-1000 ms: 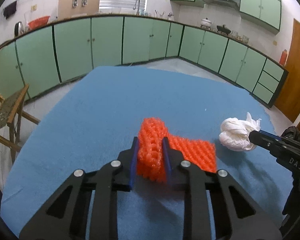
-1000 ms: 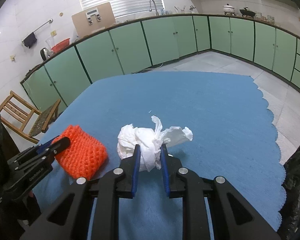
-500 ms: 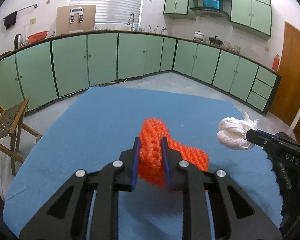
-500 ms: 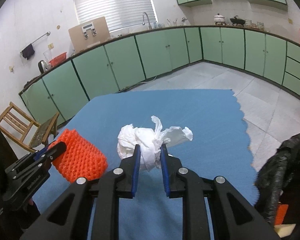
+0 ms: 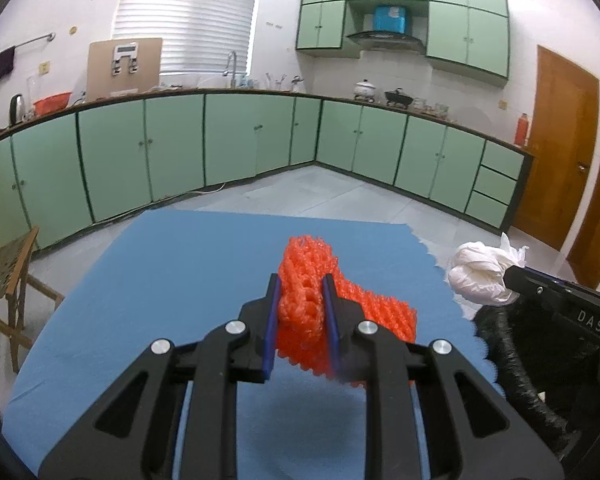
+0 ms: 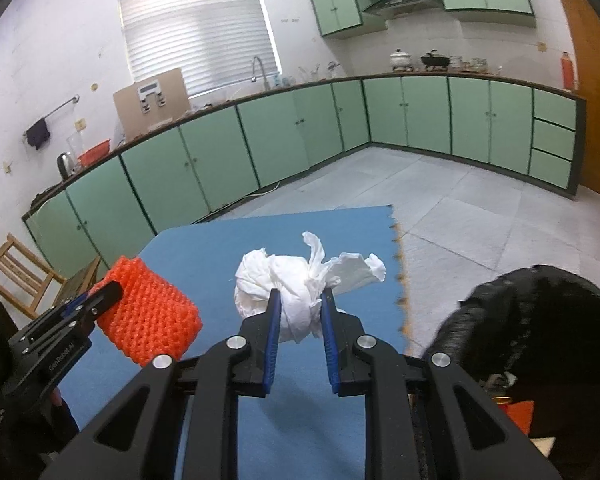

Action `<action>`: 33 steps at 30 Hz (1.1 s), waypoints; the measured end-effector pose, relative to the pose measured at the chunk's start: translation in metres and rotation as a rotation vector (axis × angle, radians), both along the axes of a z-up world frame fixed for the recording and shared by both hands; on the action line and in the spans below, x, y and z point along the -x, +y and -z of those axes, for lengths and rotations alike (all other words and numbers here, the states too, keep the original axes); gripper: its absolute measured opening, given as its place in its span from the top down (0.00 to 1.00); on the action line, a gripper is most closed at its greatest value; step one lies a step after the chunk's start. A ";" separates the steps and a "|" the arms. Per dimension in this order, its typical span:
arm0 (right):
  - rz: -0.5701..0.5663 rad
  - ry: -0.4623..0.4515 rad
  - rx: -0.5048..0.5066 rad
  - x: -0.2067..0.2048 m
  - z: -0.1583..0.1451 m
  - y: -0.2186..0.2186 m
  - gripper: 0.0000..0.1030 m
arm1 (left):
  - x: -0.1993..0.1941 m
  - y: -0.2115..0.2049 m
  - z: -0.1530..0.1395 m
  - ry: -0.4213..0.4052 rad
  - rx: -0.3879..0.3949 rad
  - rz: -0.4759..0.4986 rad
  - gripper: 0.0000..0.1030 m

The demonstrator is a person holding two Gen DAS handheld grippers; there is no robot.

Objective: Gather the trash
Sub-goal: 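Carry the orange net and white tissue over the black bin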

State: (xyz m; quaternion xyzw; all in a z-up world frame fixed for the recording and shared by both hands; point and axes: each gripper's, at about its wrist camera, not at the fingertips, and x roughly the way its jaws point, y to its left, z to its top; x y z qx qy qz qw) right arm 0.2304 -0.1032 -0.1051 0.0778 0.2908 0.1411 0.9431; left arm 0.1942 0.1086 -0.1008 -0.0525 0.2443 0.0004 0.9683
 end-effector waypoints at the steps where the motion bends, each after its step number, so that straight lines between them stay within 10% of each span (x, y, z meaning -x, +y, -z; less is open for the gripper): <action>1: 0.009 -0.005 0.002 0.003 -0.002 -0.006 0.81 | 0.000 -0.006 -0.002 -0.005 0.000 0.010 0.81; 33: 0.246 -0.086 0.040 0.082 -0.035 -0.156 0.81 | 0.026 -0.180 -0.023 -0.060 -0.003 0.319 0.81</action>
